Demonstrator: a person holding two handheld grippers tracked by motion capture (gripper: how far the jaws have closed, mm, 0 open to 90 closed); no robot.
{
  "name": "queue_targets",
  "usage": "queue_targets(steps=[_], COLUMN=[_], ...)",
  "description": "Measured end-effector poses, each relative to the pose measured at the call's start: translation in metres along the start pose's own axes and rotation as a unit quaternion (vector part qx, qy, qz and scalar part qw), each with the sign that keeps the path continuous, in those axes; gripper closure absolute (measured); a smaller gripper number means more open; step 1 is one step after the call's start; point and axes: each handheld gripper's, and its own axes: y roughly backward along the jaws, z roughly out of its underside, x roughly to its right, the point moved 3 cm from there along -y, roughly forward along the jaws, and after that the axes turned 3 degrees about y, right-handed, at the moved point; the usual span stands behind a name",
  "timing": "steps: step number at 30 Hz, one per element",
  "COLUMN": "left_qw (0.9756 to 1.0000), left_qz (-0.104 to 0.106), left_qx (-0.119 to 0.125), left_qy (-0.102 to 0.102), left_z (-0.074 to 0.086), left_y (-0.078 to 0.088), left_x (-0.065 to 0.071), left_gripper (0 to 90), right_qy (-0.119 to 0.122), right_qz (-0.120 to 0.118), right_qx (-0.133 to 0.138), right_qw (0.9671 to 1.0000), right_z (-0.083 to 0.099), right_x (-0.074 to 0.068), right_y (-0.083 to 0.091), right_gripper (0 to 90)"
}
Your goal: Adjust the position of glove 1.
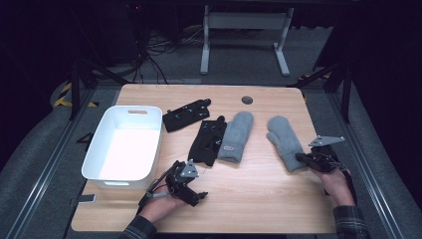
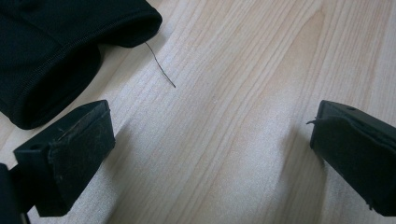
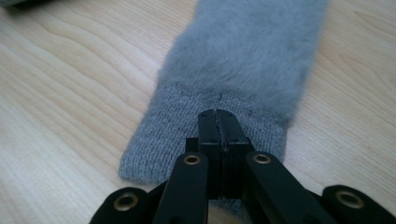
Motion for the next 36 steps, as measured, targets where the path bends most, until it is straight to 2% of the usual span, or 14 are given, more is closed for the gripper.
queue_targets(steps=[14,21,25,28,31,36], left_qw=[1.0000,1.0000,1.0000,1.0000,1.0000,1.0000], left_qz=[0.000,0.000,0.000,0.000,0.000,0.000], left_qx=[0.000,0.000,0.000,0.000,0.000,0.000], left_qy=[0.000,0.000,0.000,0.000,0.000,0.000], left_z=[0.000,0.000,0.000,0.000,0.000,0.000], left_y=[0.000,0.000,0.000,0.000,0.000,0.000], left_x=[0.000,0.000,0.000,0.000,0.000,0.000], left_gripper=[0.3,0.3,0.3,0.3,0.3,0.3], right_qy=[0.030,0.049,0.058,0.053,0.042,0.028], right_qz=[-0.057,-0.094,-0.106,-0.100,-0.078,-0.058], right_qx=[0.007,0.012,0.016,0.035,0.048,0.039], right_qw=[0.9979,0.9943,0.9925,0.9930,0.9949,0.9972], right_z=[-0.010,-0.019,-0.024,-0.030,-0.036,-0.034], right_x=[-0.023,-0.041,-0.048,-0.043,-0.027,-0.004], right_y=[-0.006,-0.013,-0.015,-0.010,-0.005,-0.012], right_gripper=[90.0,90.0,90.0,90.0,90.0,90.0])
